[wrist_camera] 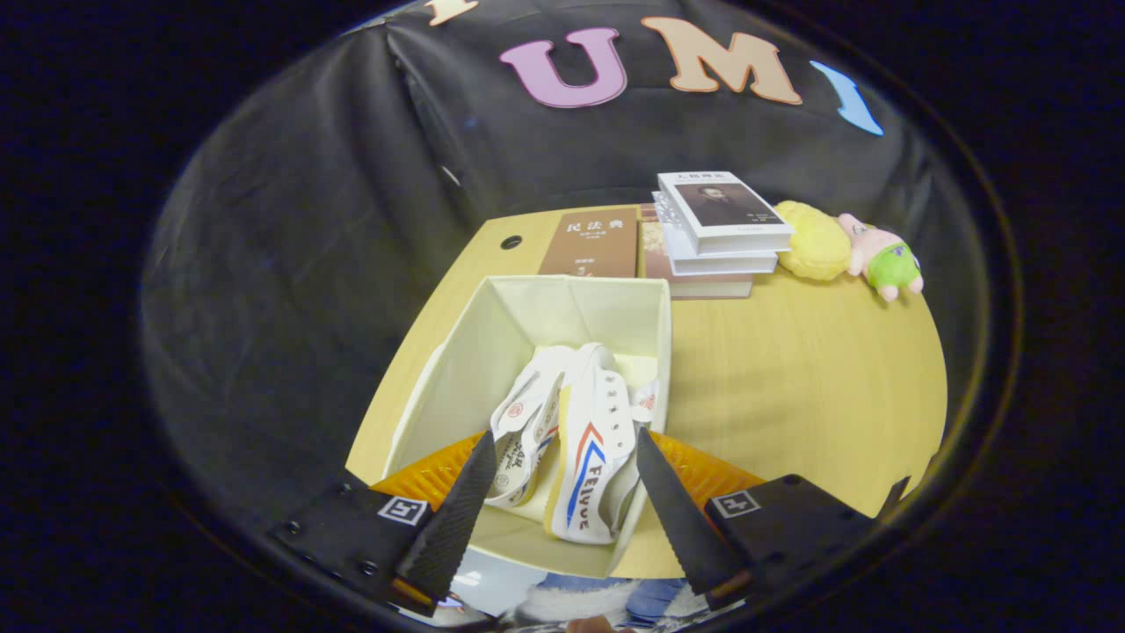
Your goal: Open the storage box then place both shoes into the box .Put the left shoe in first, then the right shoe, with the right side of both shoes facing outward in a uniform manner.
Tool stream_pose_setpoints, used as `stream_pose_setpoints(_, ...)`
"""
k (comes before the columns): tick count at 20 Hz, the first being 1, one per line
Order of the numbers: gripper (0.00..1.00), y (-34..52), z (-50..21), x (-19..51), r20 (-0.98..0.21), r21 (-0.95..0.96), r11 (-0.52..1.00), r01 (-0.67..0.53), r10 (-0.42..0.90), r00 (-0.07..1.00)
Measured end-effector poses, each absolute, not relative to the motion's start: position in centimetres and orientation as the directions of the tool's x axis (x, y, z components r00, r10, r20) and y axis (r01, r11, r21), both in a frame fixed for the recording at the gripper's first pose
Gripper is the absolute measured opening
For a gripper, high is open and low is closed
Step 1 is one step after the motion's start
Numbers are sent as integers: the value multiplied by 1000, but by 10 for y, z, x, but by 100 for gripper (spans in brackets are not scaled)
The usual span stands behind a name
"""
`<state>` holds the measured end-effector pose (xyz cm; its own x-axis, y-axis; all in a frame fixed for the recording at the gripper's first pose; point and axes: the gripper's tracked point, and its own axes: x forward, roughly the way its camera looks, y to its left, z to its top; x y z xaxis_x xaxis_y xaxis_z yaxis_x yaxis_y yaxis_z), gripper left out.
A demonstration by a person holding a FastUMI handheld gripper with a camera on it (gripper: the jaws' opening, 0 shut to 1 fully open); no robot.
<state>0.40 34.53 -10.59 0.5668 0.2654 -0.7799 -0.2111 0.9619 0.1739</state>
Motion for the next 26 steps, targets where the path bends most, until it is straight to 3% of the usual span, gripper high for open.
stream_pose_setpoints(4, 100, 335, -85, -23, -727, 280, 920, -274, 390, 565)
stream_pose_setpoints(9, 100, 295, -43, -32, -574, 318, 879, -356, 477, 665)
stream_pose_setpoints(14, 100, 208, -8, -9, -346, 116, 938, -326, 346, 872)
stream_pose_setpoints(20, 100, 142, 8, 8, -148, -107, 971, -214, 198, 969)
stream_pose_setpoints(26, 100, 138, -27, 14, -150, -128, 966, -227, 207, 967)
